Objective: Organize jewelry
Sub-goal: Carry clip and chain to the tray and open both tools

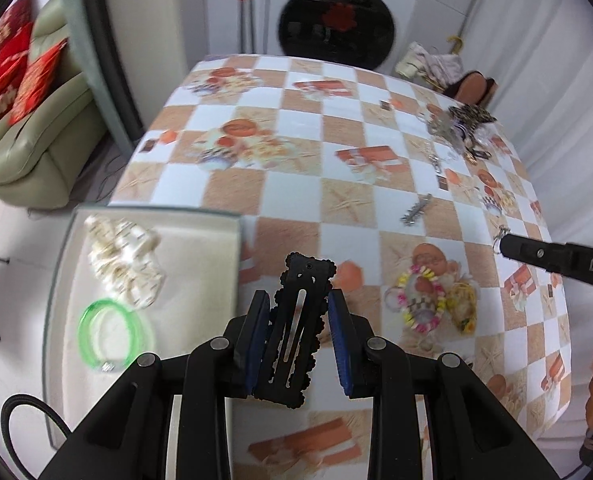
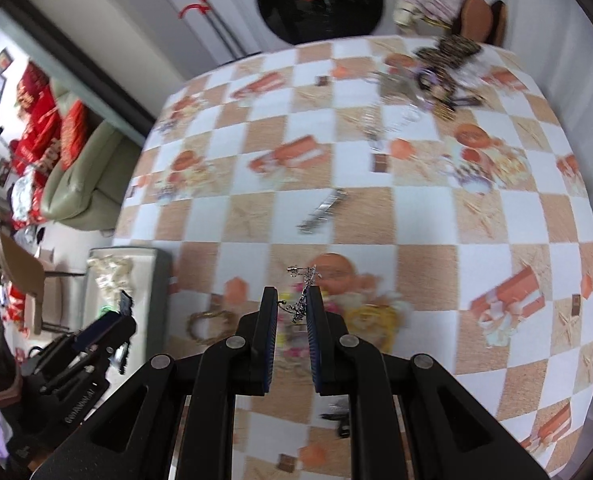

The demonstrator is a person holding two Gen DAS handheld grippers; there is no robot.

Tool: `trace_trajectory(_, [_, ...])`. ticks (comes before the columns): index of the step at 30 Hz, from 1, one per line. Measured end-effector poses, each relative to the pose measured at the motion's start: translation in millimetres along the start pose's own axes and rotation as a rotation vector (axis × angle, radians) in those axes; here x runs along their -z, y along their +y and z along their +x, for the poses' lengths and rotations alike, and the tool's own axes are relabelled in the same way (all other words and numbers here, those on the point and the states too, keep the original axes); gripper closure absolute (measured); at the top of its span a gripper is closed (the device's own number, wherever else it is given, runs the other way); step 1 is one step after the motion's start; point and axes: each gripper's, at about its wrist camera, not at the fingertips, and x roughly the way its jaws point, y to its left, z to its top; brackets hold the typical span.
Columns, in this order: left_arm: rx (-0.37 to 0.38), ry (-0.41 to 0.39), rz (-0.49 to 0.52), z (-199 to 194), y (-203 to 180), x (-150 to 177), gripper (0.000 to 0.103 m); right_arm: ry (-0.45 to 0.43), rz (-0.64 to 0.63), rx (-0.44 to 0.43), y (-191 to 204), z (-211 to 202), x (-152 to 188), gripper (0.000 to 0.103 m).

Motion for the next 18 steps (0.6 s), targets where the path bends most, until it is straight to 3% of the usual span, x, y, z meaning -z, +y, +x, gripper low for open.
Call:
trace_trajectory(9, [-0.087,-0.012,-0.162,-28,70,32,0.068,0.029,-0.173,-0.125,98,7,-1,0.088])
trace_trajectory(18, [-0.183,0.0,-0.335,-36,143,73,0.068,0.133,-0.414,-0.241,215,59,21,0.088])
